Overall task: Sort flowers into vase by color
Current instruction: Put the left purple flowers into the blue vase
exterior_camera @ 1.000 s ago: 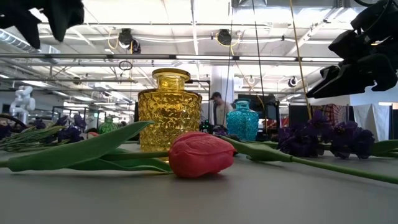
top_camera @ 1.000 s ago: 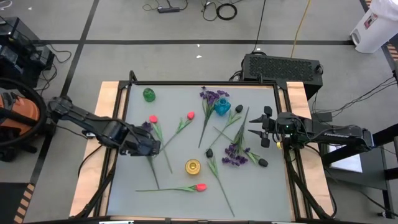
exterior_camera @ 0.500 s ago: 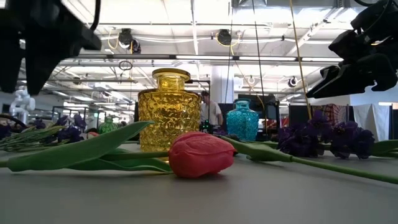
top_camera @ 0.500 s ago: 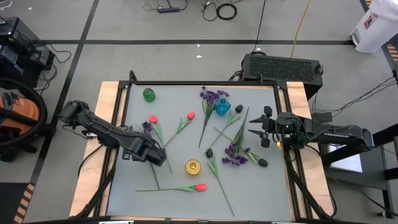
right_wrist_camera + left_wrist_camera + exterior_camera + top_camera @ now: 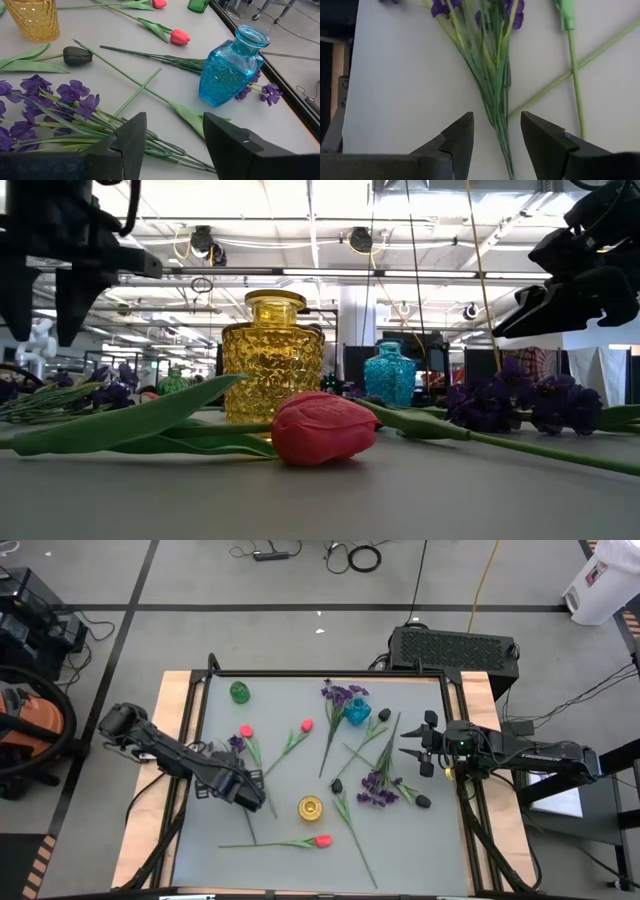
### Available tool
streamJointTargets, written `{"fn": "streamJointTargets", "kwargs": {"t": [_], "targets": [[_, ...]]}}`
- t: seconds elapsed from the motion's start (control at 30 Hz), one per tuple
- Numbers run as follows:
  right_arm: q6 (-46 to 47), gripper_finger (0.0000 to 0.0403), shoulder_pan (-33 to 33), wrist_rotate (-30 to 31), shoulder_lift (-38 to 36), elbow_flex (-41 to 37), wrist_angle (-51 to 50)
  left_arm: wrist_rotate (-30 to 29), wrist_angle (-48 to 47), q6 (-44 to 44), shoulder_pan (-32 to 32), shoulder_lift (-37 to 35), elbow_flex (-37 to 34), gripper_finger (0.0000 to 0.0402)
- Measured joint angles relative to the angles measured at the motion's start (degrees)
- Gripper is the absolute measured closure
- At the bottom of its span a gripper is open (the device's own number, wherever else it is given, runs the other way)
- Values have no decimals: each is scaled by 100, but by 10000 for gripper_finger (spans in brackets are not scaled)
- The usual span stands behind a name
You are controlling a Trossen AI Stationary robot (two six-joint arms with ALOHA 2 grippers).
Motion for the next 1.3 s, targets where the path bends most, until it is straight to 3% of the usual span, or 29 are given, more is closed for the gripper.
{"fn": "streamJointTargets", "kwargs": {"t": [0.33,0.5,0.8,1.3], "targets": [[0,215,0,0,-1,0,0,314,853,-225,-235,718,0,230],[0,215,0,0,-1,0,0,761,884,-232,-276,997,0,230],[0,215,-1,0,-2,0,0,751,1320,-528,-385,1261,0,230],[0,215,1,0,0,0,1,624,1255,-487,-375,1591,9,230]]}}
